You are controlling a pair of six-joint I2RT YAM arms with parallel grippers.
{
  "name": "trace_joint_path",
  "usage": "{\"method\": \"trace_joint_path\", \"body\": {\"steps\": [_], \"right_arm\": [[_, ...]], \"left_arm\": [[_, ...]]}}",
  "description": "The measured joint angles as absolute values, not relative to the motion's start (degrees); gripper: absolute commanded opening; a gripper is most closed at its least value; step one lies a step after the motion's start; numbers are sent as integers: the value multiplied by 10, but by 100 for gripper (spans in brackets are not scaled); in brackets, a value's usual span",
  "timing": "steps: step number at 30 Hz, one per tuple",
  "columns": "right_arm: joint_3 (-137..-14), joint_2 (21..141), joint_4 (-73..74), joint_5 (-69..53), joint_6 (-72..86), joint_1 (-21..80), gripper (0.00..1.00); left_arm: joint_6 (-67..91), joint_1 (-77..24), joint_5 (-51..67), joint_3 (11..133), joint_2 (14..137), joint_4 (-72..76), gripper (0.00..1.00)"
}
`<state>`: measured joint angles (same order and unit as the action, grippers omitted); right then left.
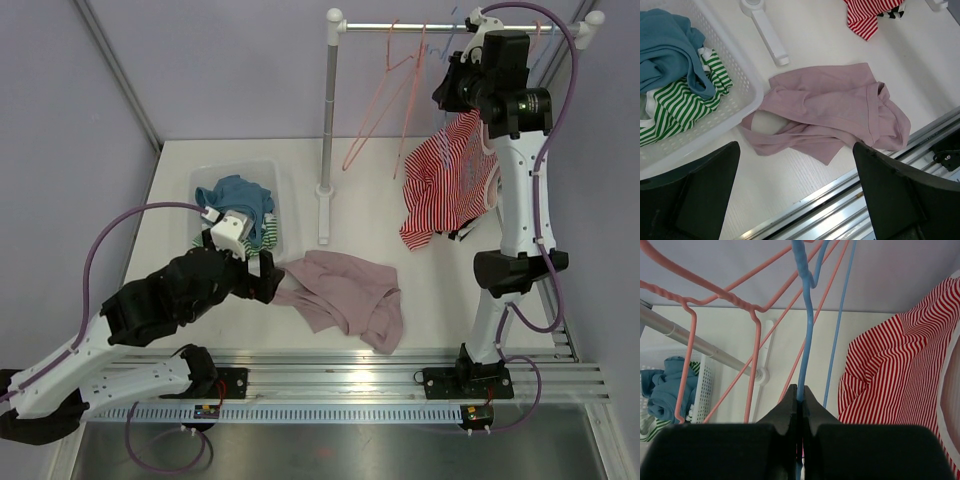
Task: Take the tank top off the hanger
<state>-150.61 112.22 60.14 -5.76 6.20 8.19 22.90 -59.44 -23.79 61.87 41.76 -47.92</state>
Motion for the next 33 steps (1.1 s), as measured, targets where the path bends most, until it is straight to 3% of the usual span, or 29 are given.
{"method": "trace_joint_path", "body": {"steps": [11,26,29,30,33], "right_arm": [[-1487,1133,589,-101,62,84,0],[-1476,1134,590,-98,53,136,1],[-1460,1129,581,-86,49,136,29],[-1452,1126,582,-81,49,135,47],[-1409,1103,580,-66,42,134,64]], "left_arm": [[237,-595,-199,576,460,-431,99],[245,-626,-160,555,635,-306,99],[245,-632,-150,551,665,-280,99],[245,-634,-147,551,676,-271,99],[244,-640,-141,551,712,-247,99]]}}
